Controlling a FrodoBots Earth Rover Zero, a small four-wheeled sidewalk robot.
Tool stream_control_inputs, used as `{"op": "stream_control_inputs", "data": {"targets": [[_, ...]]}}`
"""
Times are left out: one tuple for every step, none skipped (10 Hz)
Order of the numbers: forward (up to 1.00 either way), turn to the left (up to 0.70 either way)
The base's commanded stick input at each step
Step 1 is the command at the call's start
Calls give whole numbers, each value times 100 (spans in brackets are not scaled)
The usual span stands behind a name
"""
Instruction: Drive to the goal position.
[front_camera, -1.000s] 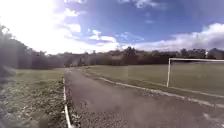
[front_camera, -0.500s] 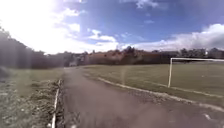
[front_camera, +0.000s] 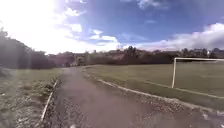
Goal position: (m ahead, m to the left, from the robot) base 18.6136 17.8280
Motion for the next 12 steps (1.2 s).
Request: {"op": "stream_control_inputs", "data": {"targets": [[70,35],[70,35],[70,35],[70,35],[70,35],[70,35],[70,35],[70,35],[70,35],[70,35],[70,35],[70,35]]}}
